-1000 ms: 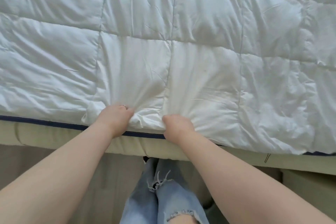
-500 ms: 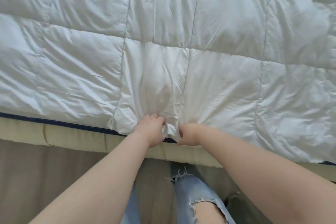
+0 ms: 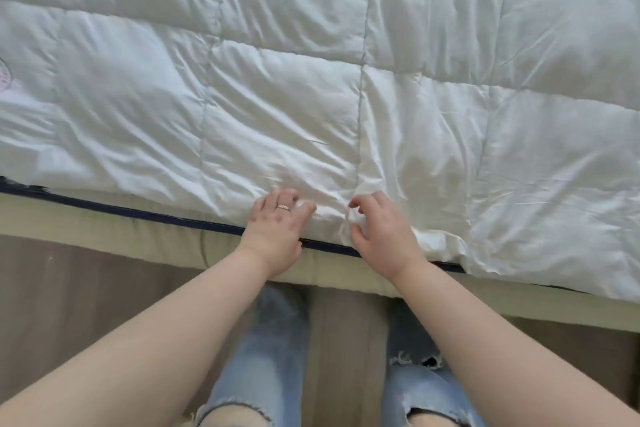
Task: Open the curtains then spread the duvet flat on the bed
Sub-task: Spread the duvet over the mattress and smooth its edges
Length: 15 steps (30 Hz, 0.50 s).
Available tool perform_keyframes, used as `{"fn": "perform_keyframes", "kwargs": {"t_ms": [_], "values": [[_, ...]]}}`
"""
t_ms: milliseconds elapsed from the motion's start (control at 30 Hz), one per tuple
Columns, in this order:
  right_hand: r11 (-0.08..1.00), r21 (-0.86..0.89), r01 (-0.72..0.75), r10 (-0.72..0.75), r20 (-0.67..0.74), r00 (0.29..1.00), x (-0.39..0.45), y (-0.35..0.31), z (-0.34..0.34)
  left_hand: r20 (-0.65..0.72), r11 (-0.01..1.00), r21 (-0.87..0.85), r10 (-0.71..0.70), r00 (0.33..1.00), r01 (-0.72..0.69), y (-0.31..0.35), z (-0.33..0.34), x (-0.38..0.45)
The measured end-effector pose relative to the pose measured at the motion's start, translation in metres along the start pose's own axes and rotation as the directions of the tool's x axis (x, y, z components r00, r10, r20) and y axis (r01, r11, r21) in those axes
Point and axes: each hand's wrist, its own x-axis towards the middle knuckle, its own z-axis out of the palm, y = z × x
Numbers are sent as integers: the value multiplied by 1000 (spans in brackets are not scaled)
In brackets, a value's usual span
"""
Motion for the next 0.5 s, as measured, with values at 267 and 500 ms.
{"fn": "perform_keyframes", "kwargs": {"t_ms": [267, 500], "values": [[884, -357, -301, 369, 140, 919, 67, -135, 136, 27, 971, 165, -179, 983, 173, -173, -21, -8], [919, -373, -125, 229, 249, 941, 100, -136, 102, 94, 992, 120, -34, 995, 23, -211, -34, -20]]}}
